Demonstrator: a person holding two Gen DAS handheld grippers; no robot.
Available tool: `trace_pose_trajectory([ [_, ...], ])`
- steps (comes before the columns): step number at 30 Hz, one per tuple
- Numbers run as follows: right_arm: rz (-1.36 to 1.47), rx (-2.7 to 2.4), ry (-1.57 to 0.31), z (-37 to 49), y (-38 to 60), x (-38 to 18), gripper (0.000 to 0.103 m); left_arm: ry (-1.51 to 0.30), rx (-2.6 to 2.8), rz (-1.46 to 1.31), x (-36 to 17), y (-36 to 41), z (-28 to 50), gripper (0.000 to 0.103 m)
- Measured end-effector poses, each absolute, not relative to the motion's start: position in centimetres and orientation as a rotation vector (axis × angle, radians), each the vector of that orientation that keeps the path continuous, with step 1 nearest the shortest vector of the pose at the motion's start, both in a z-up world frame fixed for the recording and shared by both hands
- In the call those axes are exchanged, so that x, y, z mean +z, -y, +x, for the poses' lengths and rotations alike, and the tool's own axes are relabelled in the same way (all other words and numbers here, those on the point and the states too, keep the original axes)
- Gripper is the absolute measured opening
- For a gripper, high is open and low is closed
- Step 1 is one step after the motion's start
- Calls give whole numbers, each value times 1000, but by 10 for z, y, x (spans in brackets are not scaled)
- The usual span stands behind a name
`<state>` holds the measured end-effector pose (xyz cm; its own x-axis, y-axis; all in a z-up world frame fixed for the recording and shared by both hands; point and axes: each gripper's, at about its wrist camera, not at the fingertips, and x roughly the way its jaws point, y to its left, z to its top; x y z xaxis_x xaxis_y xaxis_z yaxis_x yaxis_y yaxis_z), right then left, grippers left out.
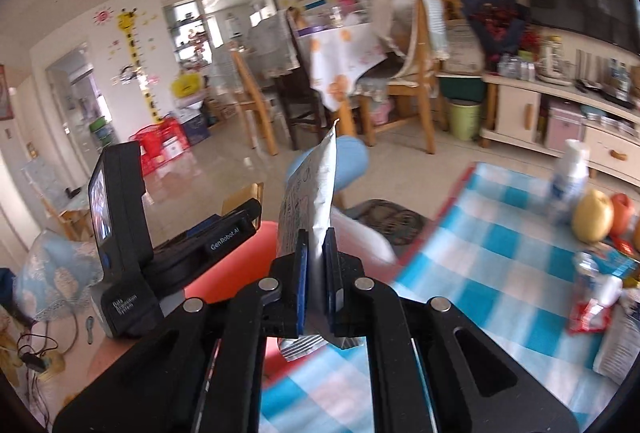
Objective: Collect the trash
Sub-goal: 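Carry the sponge and paper packet to the pink bucket and release both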
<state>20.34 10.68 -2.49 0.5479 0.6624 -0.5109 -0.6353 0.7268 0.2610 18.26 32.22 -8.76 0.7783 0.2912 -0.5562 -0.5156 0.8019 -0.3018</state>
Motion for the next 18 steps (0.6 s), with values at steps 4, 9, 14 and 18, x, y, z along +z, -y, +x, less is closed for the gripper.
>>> trace_pose_trajectory([
  [4,58,818,-663,208,-149,-34,9,-515,519,-523,-94,-355,173,58],
  [9,85,862,-770,218,-190,-62,10,-539,579,-558,-103,-377,174,58],
  [14,100,828,-850,225,-196,-88,50,-573,596,-559,-112,-378,175,76],
  [18,103,761,-826,220,-173,-87,68,-568,582,-521,-110,-366,180,83],
])
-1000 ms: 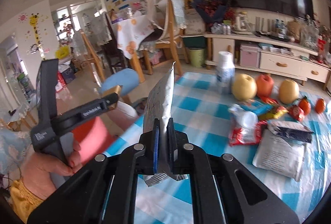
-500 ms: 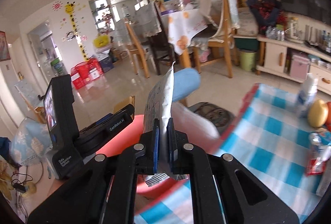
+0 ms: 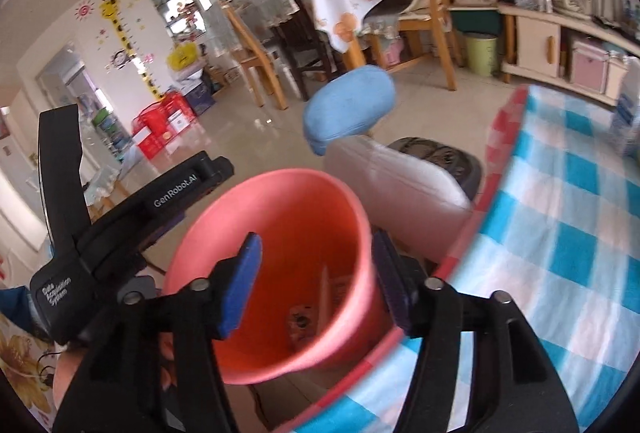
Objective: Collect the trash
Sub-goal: 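Carry the sponge and paper packet to the pink bucket and release both, then return both tools to the table toward the snack wrappers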
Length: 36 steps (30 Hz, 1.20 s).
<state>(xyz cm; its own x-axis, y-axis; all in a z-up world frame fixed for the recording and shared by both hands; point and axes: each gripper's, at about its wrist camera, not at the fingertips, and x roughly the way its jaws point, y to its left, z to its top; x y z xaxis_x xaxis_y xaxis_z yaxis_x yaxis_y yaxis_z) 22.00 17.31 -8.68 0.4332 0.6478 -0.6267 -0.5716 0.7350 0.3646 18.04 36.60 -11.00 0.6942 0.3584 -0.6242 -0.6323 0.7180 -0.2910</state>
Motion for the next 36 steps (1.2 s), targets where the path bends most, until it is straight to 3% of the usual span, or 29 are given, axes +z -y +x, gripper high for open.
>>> trace_pose_trajectory([
  [6,10,642,-748,204,-142,-79,85,-484,487,-502,-103,-338,183,90],
  [15,-113,551,-694,170,-101,-85,87,-388,339,-435,-91,-292,190,95],
  [36,-216,367,-696,104,-29,-104,93,-564,191,-371,-104,-242,222,95],
])
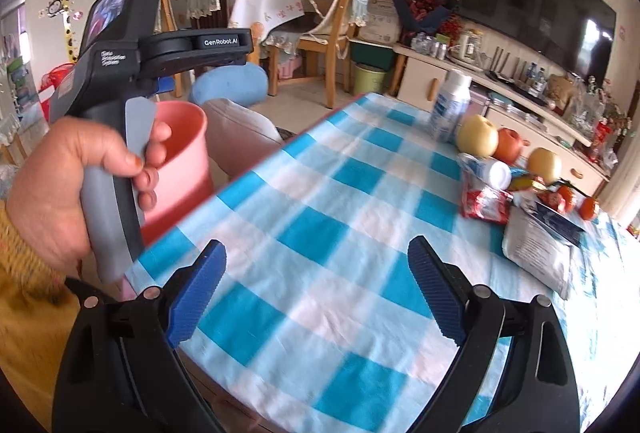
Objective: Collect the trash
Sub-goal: 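Return both tools to the table toward the snack wrappers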
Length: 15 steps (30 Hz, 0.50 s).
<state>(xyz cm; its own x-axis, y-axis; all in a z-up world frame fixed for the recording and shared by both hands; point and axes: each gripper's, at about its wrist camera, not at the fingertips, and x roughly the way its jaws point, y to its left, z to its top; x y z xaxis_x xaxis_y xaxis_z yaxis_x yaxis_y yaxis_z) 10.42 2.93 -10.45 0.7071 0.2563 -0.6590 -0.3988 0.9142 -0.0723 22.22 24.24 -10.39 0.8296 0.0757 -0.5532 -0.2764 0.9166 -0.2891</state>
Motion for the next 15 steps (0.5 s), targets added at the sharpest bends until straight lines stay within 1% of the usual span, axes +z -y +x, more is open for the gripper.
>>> trace_pose_trajectory([
  [5,-216,337,-697,98,-5,-109,93,-595,136,-385,-109,-227,229,95],
  [15,-88,264,-692,106,79,-116,93,-663,-2,-351,-113,-181,241,95],
])
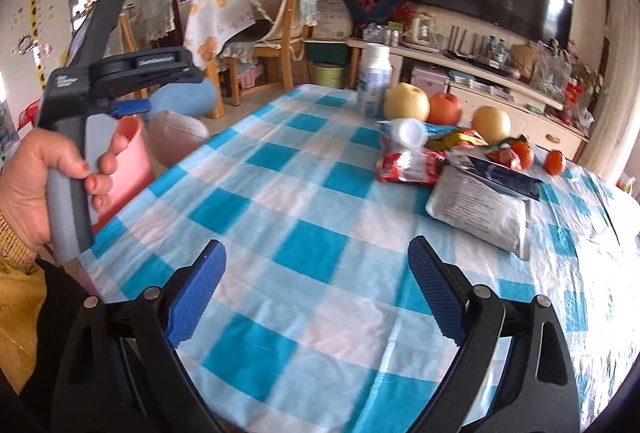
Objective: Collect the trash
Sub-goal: 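Return both tools to the table toward the snack wrappers, then grasp the red snack wrapper with the right tool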
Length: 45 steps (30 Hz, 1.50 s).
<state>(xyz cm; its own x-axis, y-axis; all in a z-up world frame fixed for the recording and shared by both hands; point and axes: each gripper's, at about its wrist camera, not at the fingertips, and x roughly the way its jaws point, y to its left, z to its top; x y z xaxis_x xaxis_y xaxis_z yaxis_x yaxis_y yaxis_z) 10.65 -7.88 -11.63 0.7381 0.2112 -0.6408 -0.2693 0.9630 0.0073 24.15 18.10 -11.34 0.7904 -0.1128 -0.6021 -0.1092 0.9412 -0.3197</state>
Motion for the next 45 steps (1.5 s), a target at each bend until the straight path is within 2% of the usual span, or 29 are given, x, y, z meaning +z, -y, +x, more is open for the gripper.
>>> trace_pose_trajectory([
  [12,174,102,-683,142,216,-116,93,-736,-161,-320,-121,-121,251,95],
  [20,355,72,-699,195,300,-120,91,-759,-265,-262,-124,-79,254,95],
  [22,369,75,-715,208,313,-125,79,-765,-290,-244,-126,-72,255,95],
  [27,324,85,-727,250,331,-126,75,-776,-334,-220,-129,-57,257,95],
  [32,224,112,-746,296,344,-130,57,-797,-365,-188,-135,-43,260,95],
  [34,208,139,-760,313,349,-134,46,-804,-377,-169,-138,-37,261,95],
  [36,190,178,-780,328,351,-140,43,-810,-395,-157,-140,-31,262,95],
  [45,7,250,-816,372,337,-155,40,-835,-501,-75,-153,5,259,95],
])
